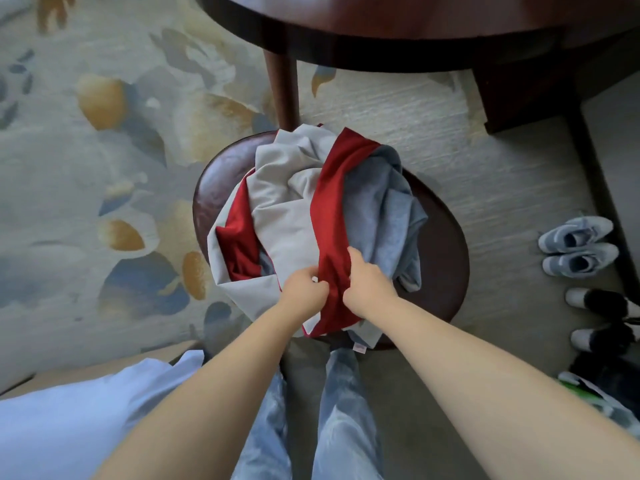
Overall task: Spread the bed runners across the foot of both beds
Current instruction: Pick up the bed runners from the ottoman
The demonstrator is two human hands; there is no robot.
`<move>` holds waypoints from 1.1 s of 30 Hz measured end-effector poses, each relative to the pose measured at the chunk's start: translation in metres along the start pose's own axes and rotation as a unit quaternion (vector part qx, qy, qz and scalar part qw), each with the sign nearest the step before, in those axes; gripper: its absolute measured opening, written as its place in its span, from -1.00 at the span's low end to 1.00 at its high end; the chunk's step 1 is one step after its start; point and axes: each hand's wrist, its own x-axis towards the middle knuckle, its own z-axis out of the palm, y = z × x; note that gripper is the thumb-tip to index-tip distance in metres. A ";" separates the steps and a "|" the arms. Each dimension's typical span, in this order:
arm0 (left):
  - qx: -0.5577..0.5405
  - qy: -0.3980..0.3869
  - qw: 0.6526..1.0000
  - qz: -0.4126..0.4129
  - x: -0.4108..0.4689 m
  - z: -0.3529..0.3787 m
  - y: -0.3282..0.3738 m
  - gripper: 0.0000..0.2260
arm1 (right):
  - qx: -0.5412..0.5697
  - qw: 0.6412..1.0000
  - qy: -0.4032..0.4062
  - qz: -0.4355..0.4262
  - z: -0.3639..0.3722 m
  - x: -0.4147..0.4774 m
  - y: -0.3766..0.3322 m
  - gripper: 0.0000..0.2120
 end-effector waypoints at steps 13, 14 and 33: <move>0.053 0.043 0.952 0.300 -0.116 -0.078 0.077 -0.83 | -0.167 0.932 0.176 -0.268 -0.127 -0.084 -0.055 -0.77; 0.048 0.068 0.947 0.310 -0.131 -0.091 0.082 -0.84 | -0.179 0.917 0.183 -0.305 -0.140 -0.093 -0.065 -0.86; 0.277 0.639 0.709 0.109 -0.548 -0.244 -0.112 -0.89 | -0.297 0.606 0.250 -0.694 -0.089 -0.484 -0.313 -0.81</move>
